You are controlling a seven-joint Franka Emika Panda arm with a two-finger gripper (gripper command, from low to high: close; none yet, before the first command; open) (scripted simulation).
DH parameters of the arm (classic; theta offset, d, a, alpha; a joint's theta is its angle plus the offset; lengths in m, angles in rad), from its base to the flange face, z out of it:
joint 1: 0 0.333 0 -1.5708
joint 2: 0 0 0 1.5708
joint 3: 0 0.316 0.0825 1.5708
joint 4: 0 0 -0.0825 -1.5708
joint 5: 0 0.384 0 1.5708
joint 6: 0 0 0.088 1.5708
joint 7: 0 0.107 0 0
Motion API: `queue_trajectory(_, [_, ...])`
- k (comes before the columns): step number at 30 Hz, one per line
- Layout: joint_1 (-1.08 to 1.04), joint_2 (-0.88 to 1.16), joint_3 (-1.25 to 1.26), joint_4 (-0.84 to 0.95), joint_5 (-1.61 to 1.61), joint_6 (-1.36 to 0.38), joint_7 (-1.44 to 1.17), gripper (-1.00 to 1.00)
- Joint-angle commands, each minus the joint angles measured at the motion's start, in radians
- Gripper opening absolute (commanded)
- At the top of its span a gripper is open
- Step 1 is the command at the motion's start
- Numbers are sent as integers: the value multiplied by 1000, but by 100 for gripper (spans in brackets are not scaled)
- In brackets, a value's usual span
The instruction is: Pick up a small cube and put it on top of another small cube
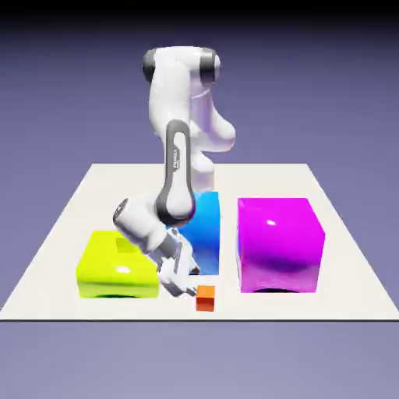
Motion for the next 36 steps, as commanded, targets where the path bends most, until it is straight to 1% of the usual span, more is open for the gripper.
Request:
queue_trajectory(1, [7,36,13,10,25,27,-20,0])
queue_trajectory(2, [8,39,14,11,28,29,-22,0])
queue_trajectory(3, [8,39,14,11,28,29,-22,-100])
queue_trajectory(4, [8,39,14,11,28,29,-22,-100])
queue_trajectory(8, [-21,-105,-37,-29,-74,-78,58,-100])
queue_trajectory(9, [2,-142,-60,-9,-107,-114,64,-100])
queue_trajectory(15, [44,-359,-270,-16,-315,-329,63,-100])
queue_trajectory(23, [-12,-598,-560,-153,-547,-557,30,-100])
queue_trajectory(26, [-39,-589,-566,-185,-540,-547,23,-100])
queue_trajectory(30, [-4,-516,-528,-283,-442,-394,-48,-100])
queue_trajectory(31, [-4,-516,-528,-283,-442,-394,-48,100])
queue_trajectory(32, [-4,-516,-528,-283,-442,-394,-48,100])
queue_trajectory(36, [-39,-589,-566,-185,-540,-547,23,100])
